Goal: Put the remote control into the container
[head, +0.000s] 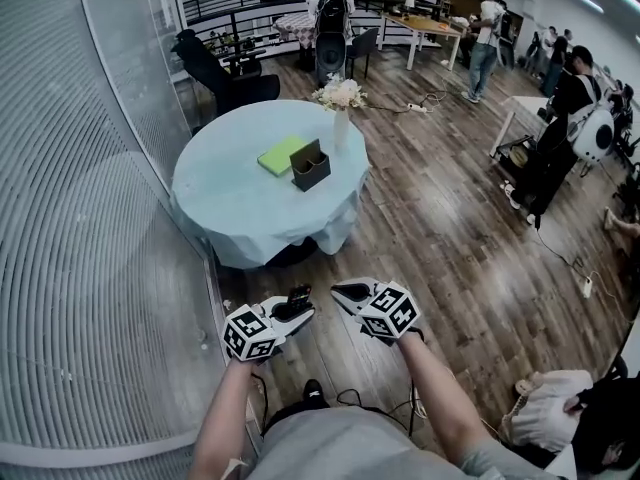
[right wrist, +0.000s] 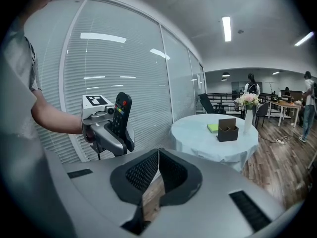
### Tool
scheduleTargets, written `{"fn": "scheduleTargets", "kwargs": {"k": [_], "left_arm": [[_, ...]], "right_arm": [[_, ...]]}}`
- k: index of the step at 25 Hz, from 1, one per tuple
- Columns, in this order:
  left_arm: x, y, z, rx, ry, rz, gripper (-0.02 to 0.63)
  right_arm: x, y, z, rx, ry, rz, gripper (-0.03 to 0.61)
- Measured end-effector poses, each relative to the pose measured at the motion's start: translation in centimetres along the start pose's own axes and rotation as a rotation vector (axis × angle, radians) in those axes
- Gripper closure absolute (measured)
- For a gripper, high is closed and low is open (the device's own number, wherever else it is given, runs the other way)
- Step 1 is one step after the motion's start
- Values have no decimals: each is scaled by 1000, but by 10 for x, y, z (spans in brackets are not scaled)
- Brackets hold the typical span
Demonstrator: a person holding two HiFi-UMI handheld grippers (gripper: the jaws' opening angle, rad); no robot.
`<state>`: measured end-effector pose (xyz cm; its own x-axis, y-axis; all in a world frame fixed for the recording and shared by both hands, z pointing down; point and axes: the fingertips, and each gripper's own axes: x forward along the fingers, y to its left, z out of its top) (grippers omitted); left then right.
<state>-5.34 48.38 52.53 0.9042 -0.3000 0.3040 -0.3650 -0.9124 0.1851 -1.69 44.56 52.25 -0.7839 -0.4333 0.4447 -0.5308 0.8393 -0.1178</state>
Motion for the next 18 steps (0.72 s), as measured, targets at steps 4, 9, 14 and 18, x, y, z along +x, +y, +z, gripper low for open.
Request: {"fn": "scheduleTargets", "kwargs": {"k": [4,9,14,18], "left_arm": [[6,20,-8,-12,4,-24,568],[12,35,-8,0,7,-56,568],[14,51,-2,18,-1,-82,568],[14,62,-1,29,-2,-96,568]], "right_arm": [[16,-12,-3,19,12,-16,560],[25,-25,-2,33,12,-46,560],[33,-34,3,35,10,-73,560],[40,-38,6,38,4,-88,560]]}}
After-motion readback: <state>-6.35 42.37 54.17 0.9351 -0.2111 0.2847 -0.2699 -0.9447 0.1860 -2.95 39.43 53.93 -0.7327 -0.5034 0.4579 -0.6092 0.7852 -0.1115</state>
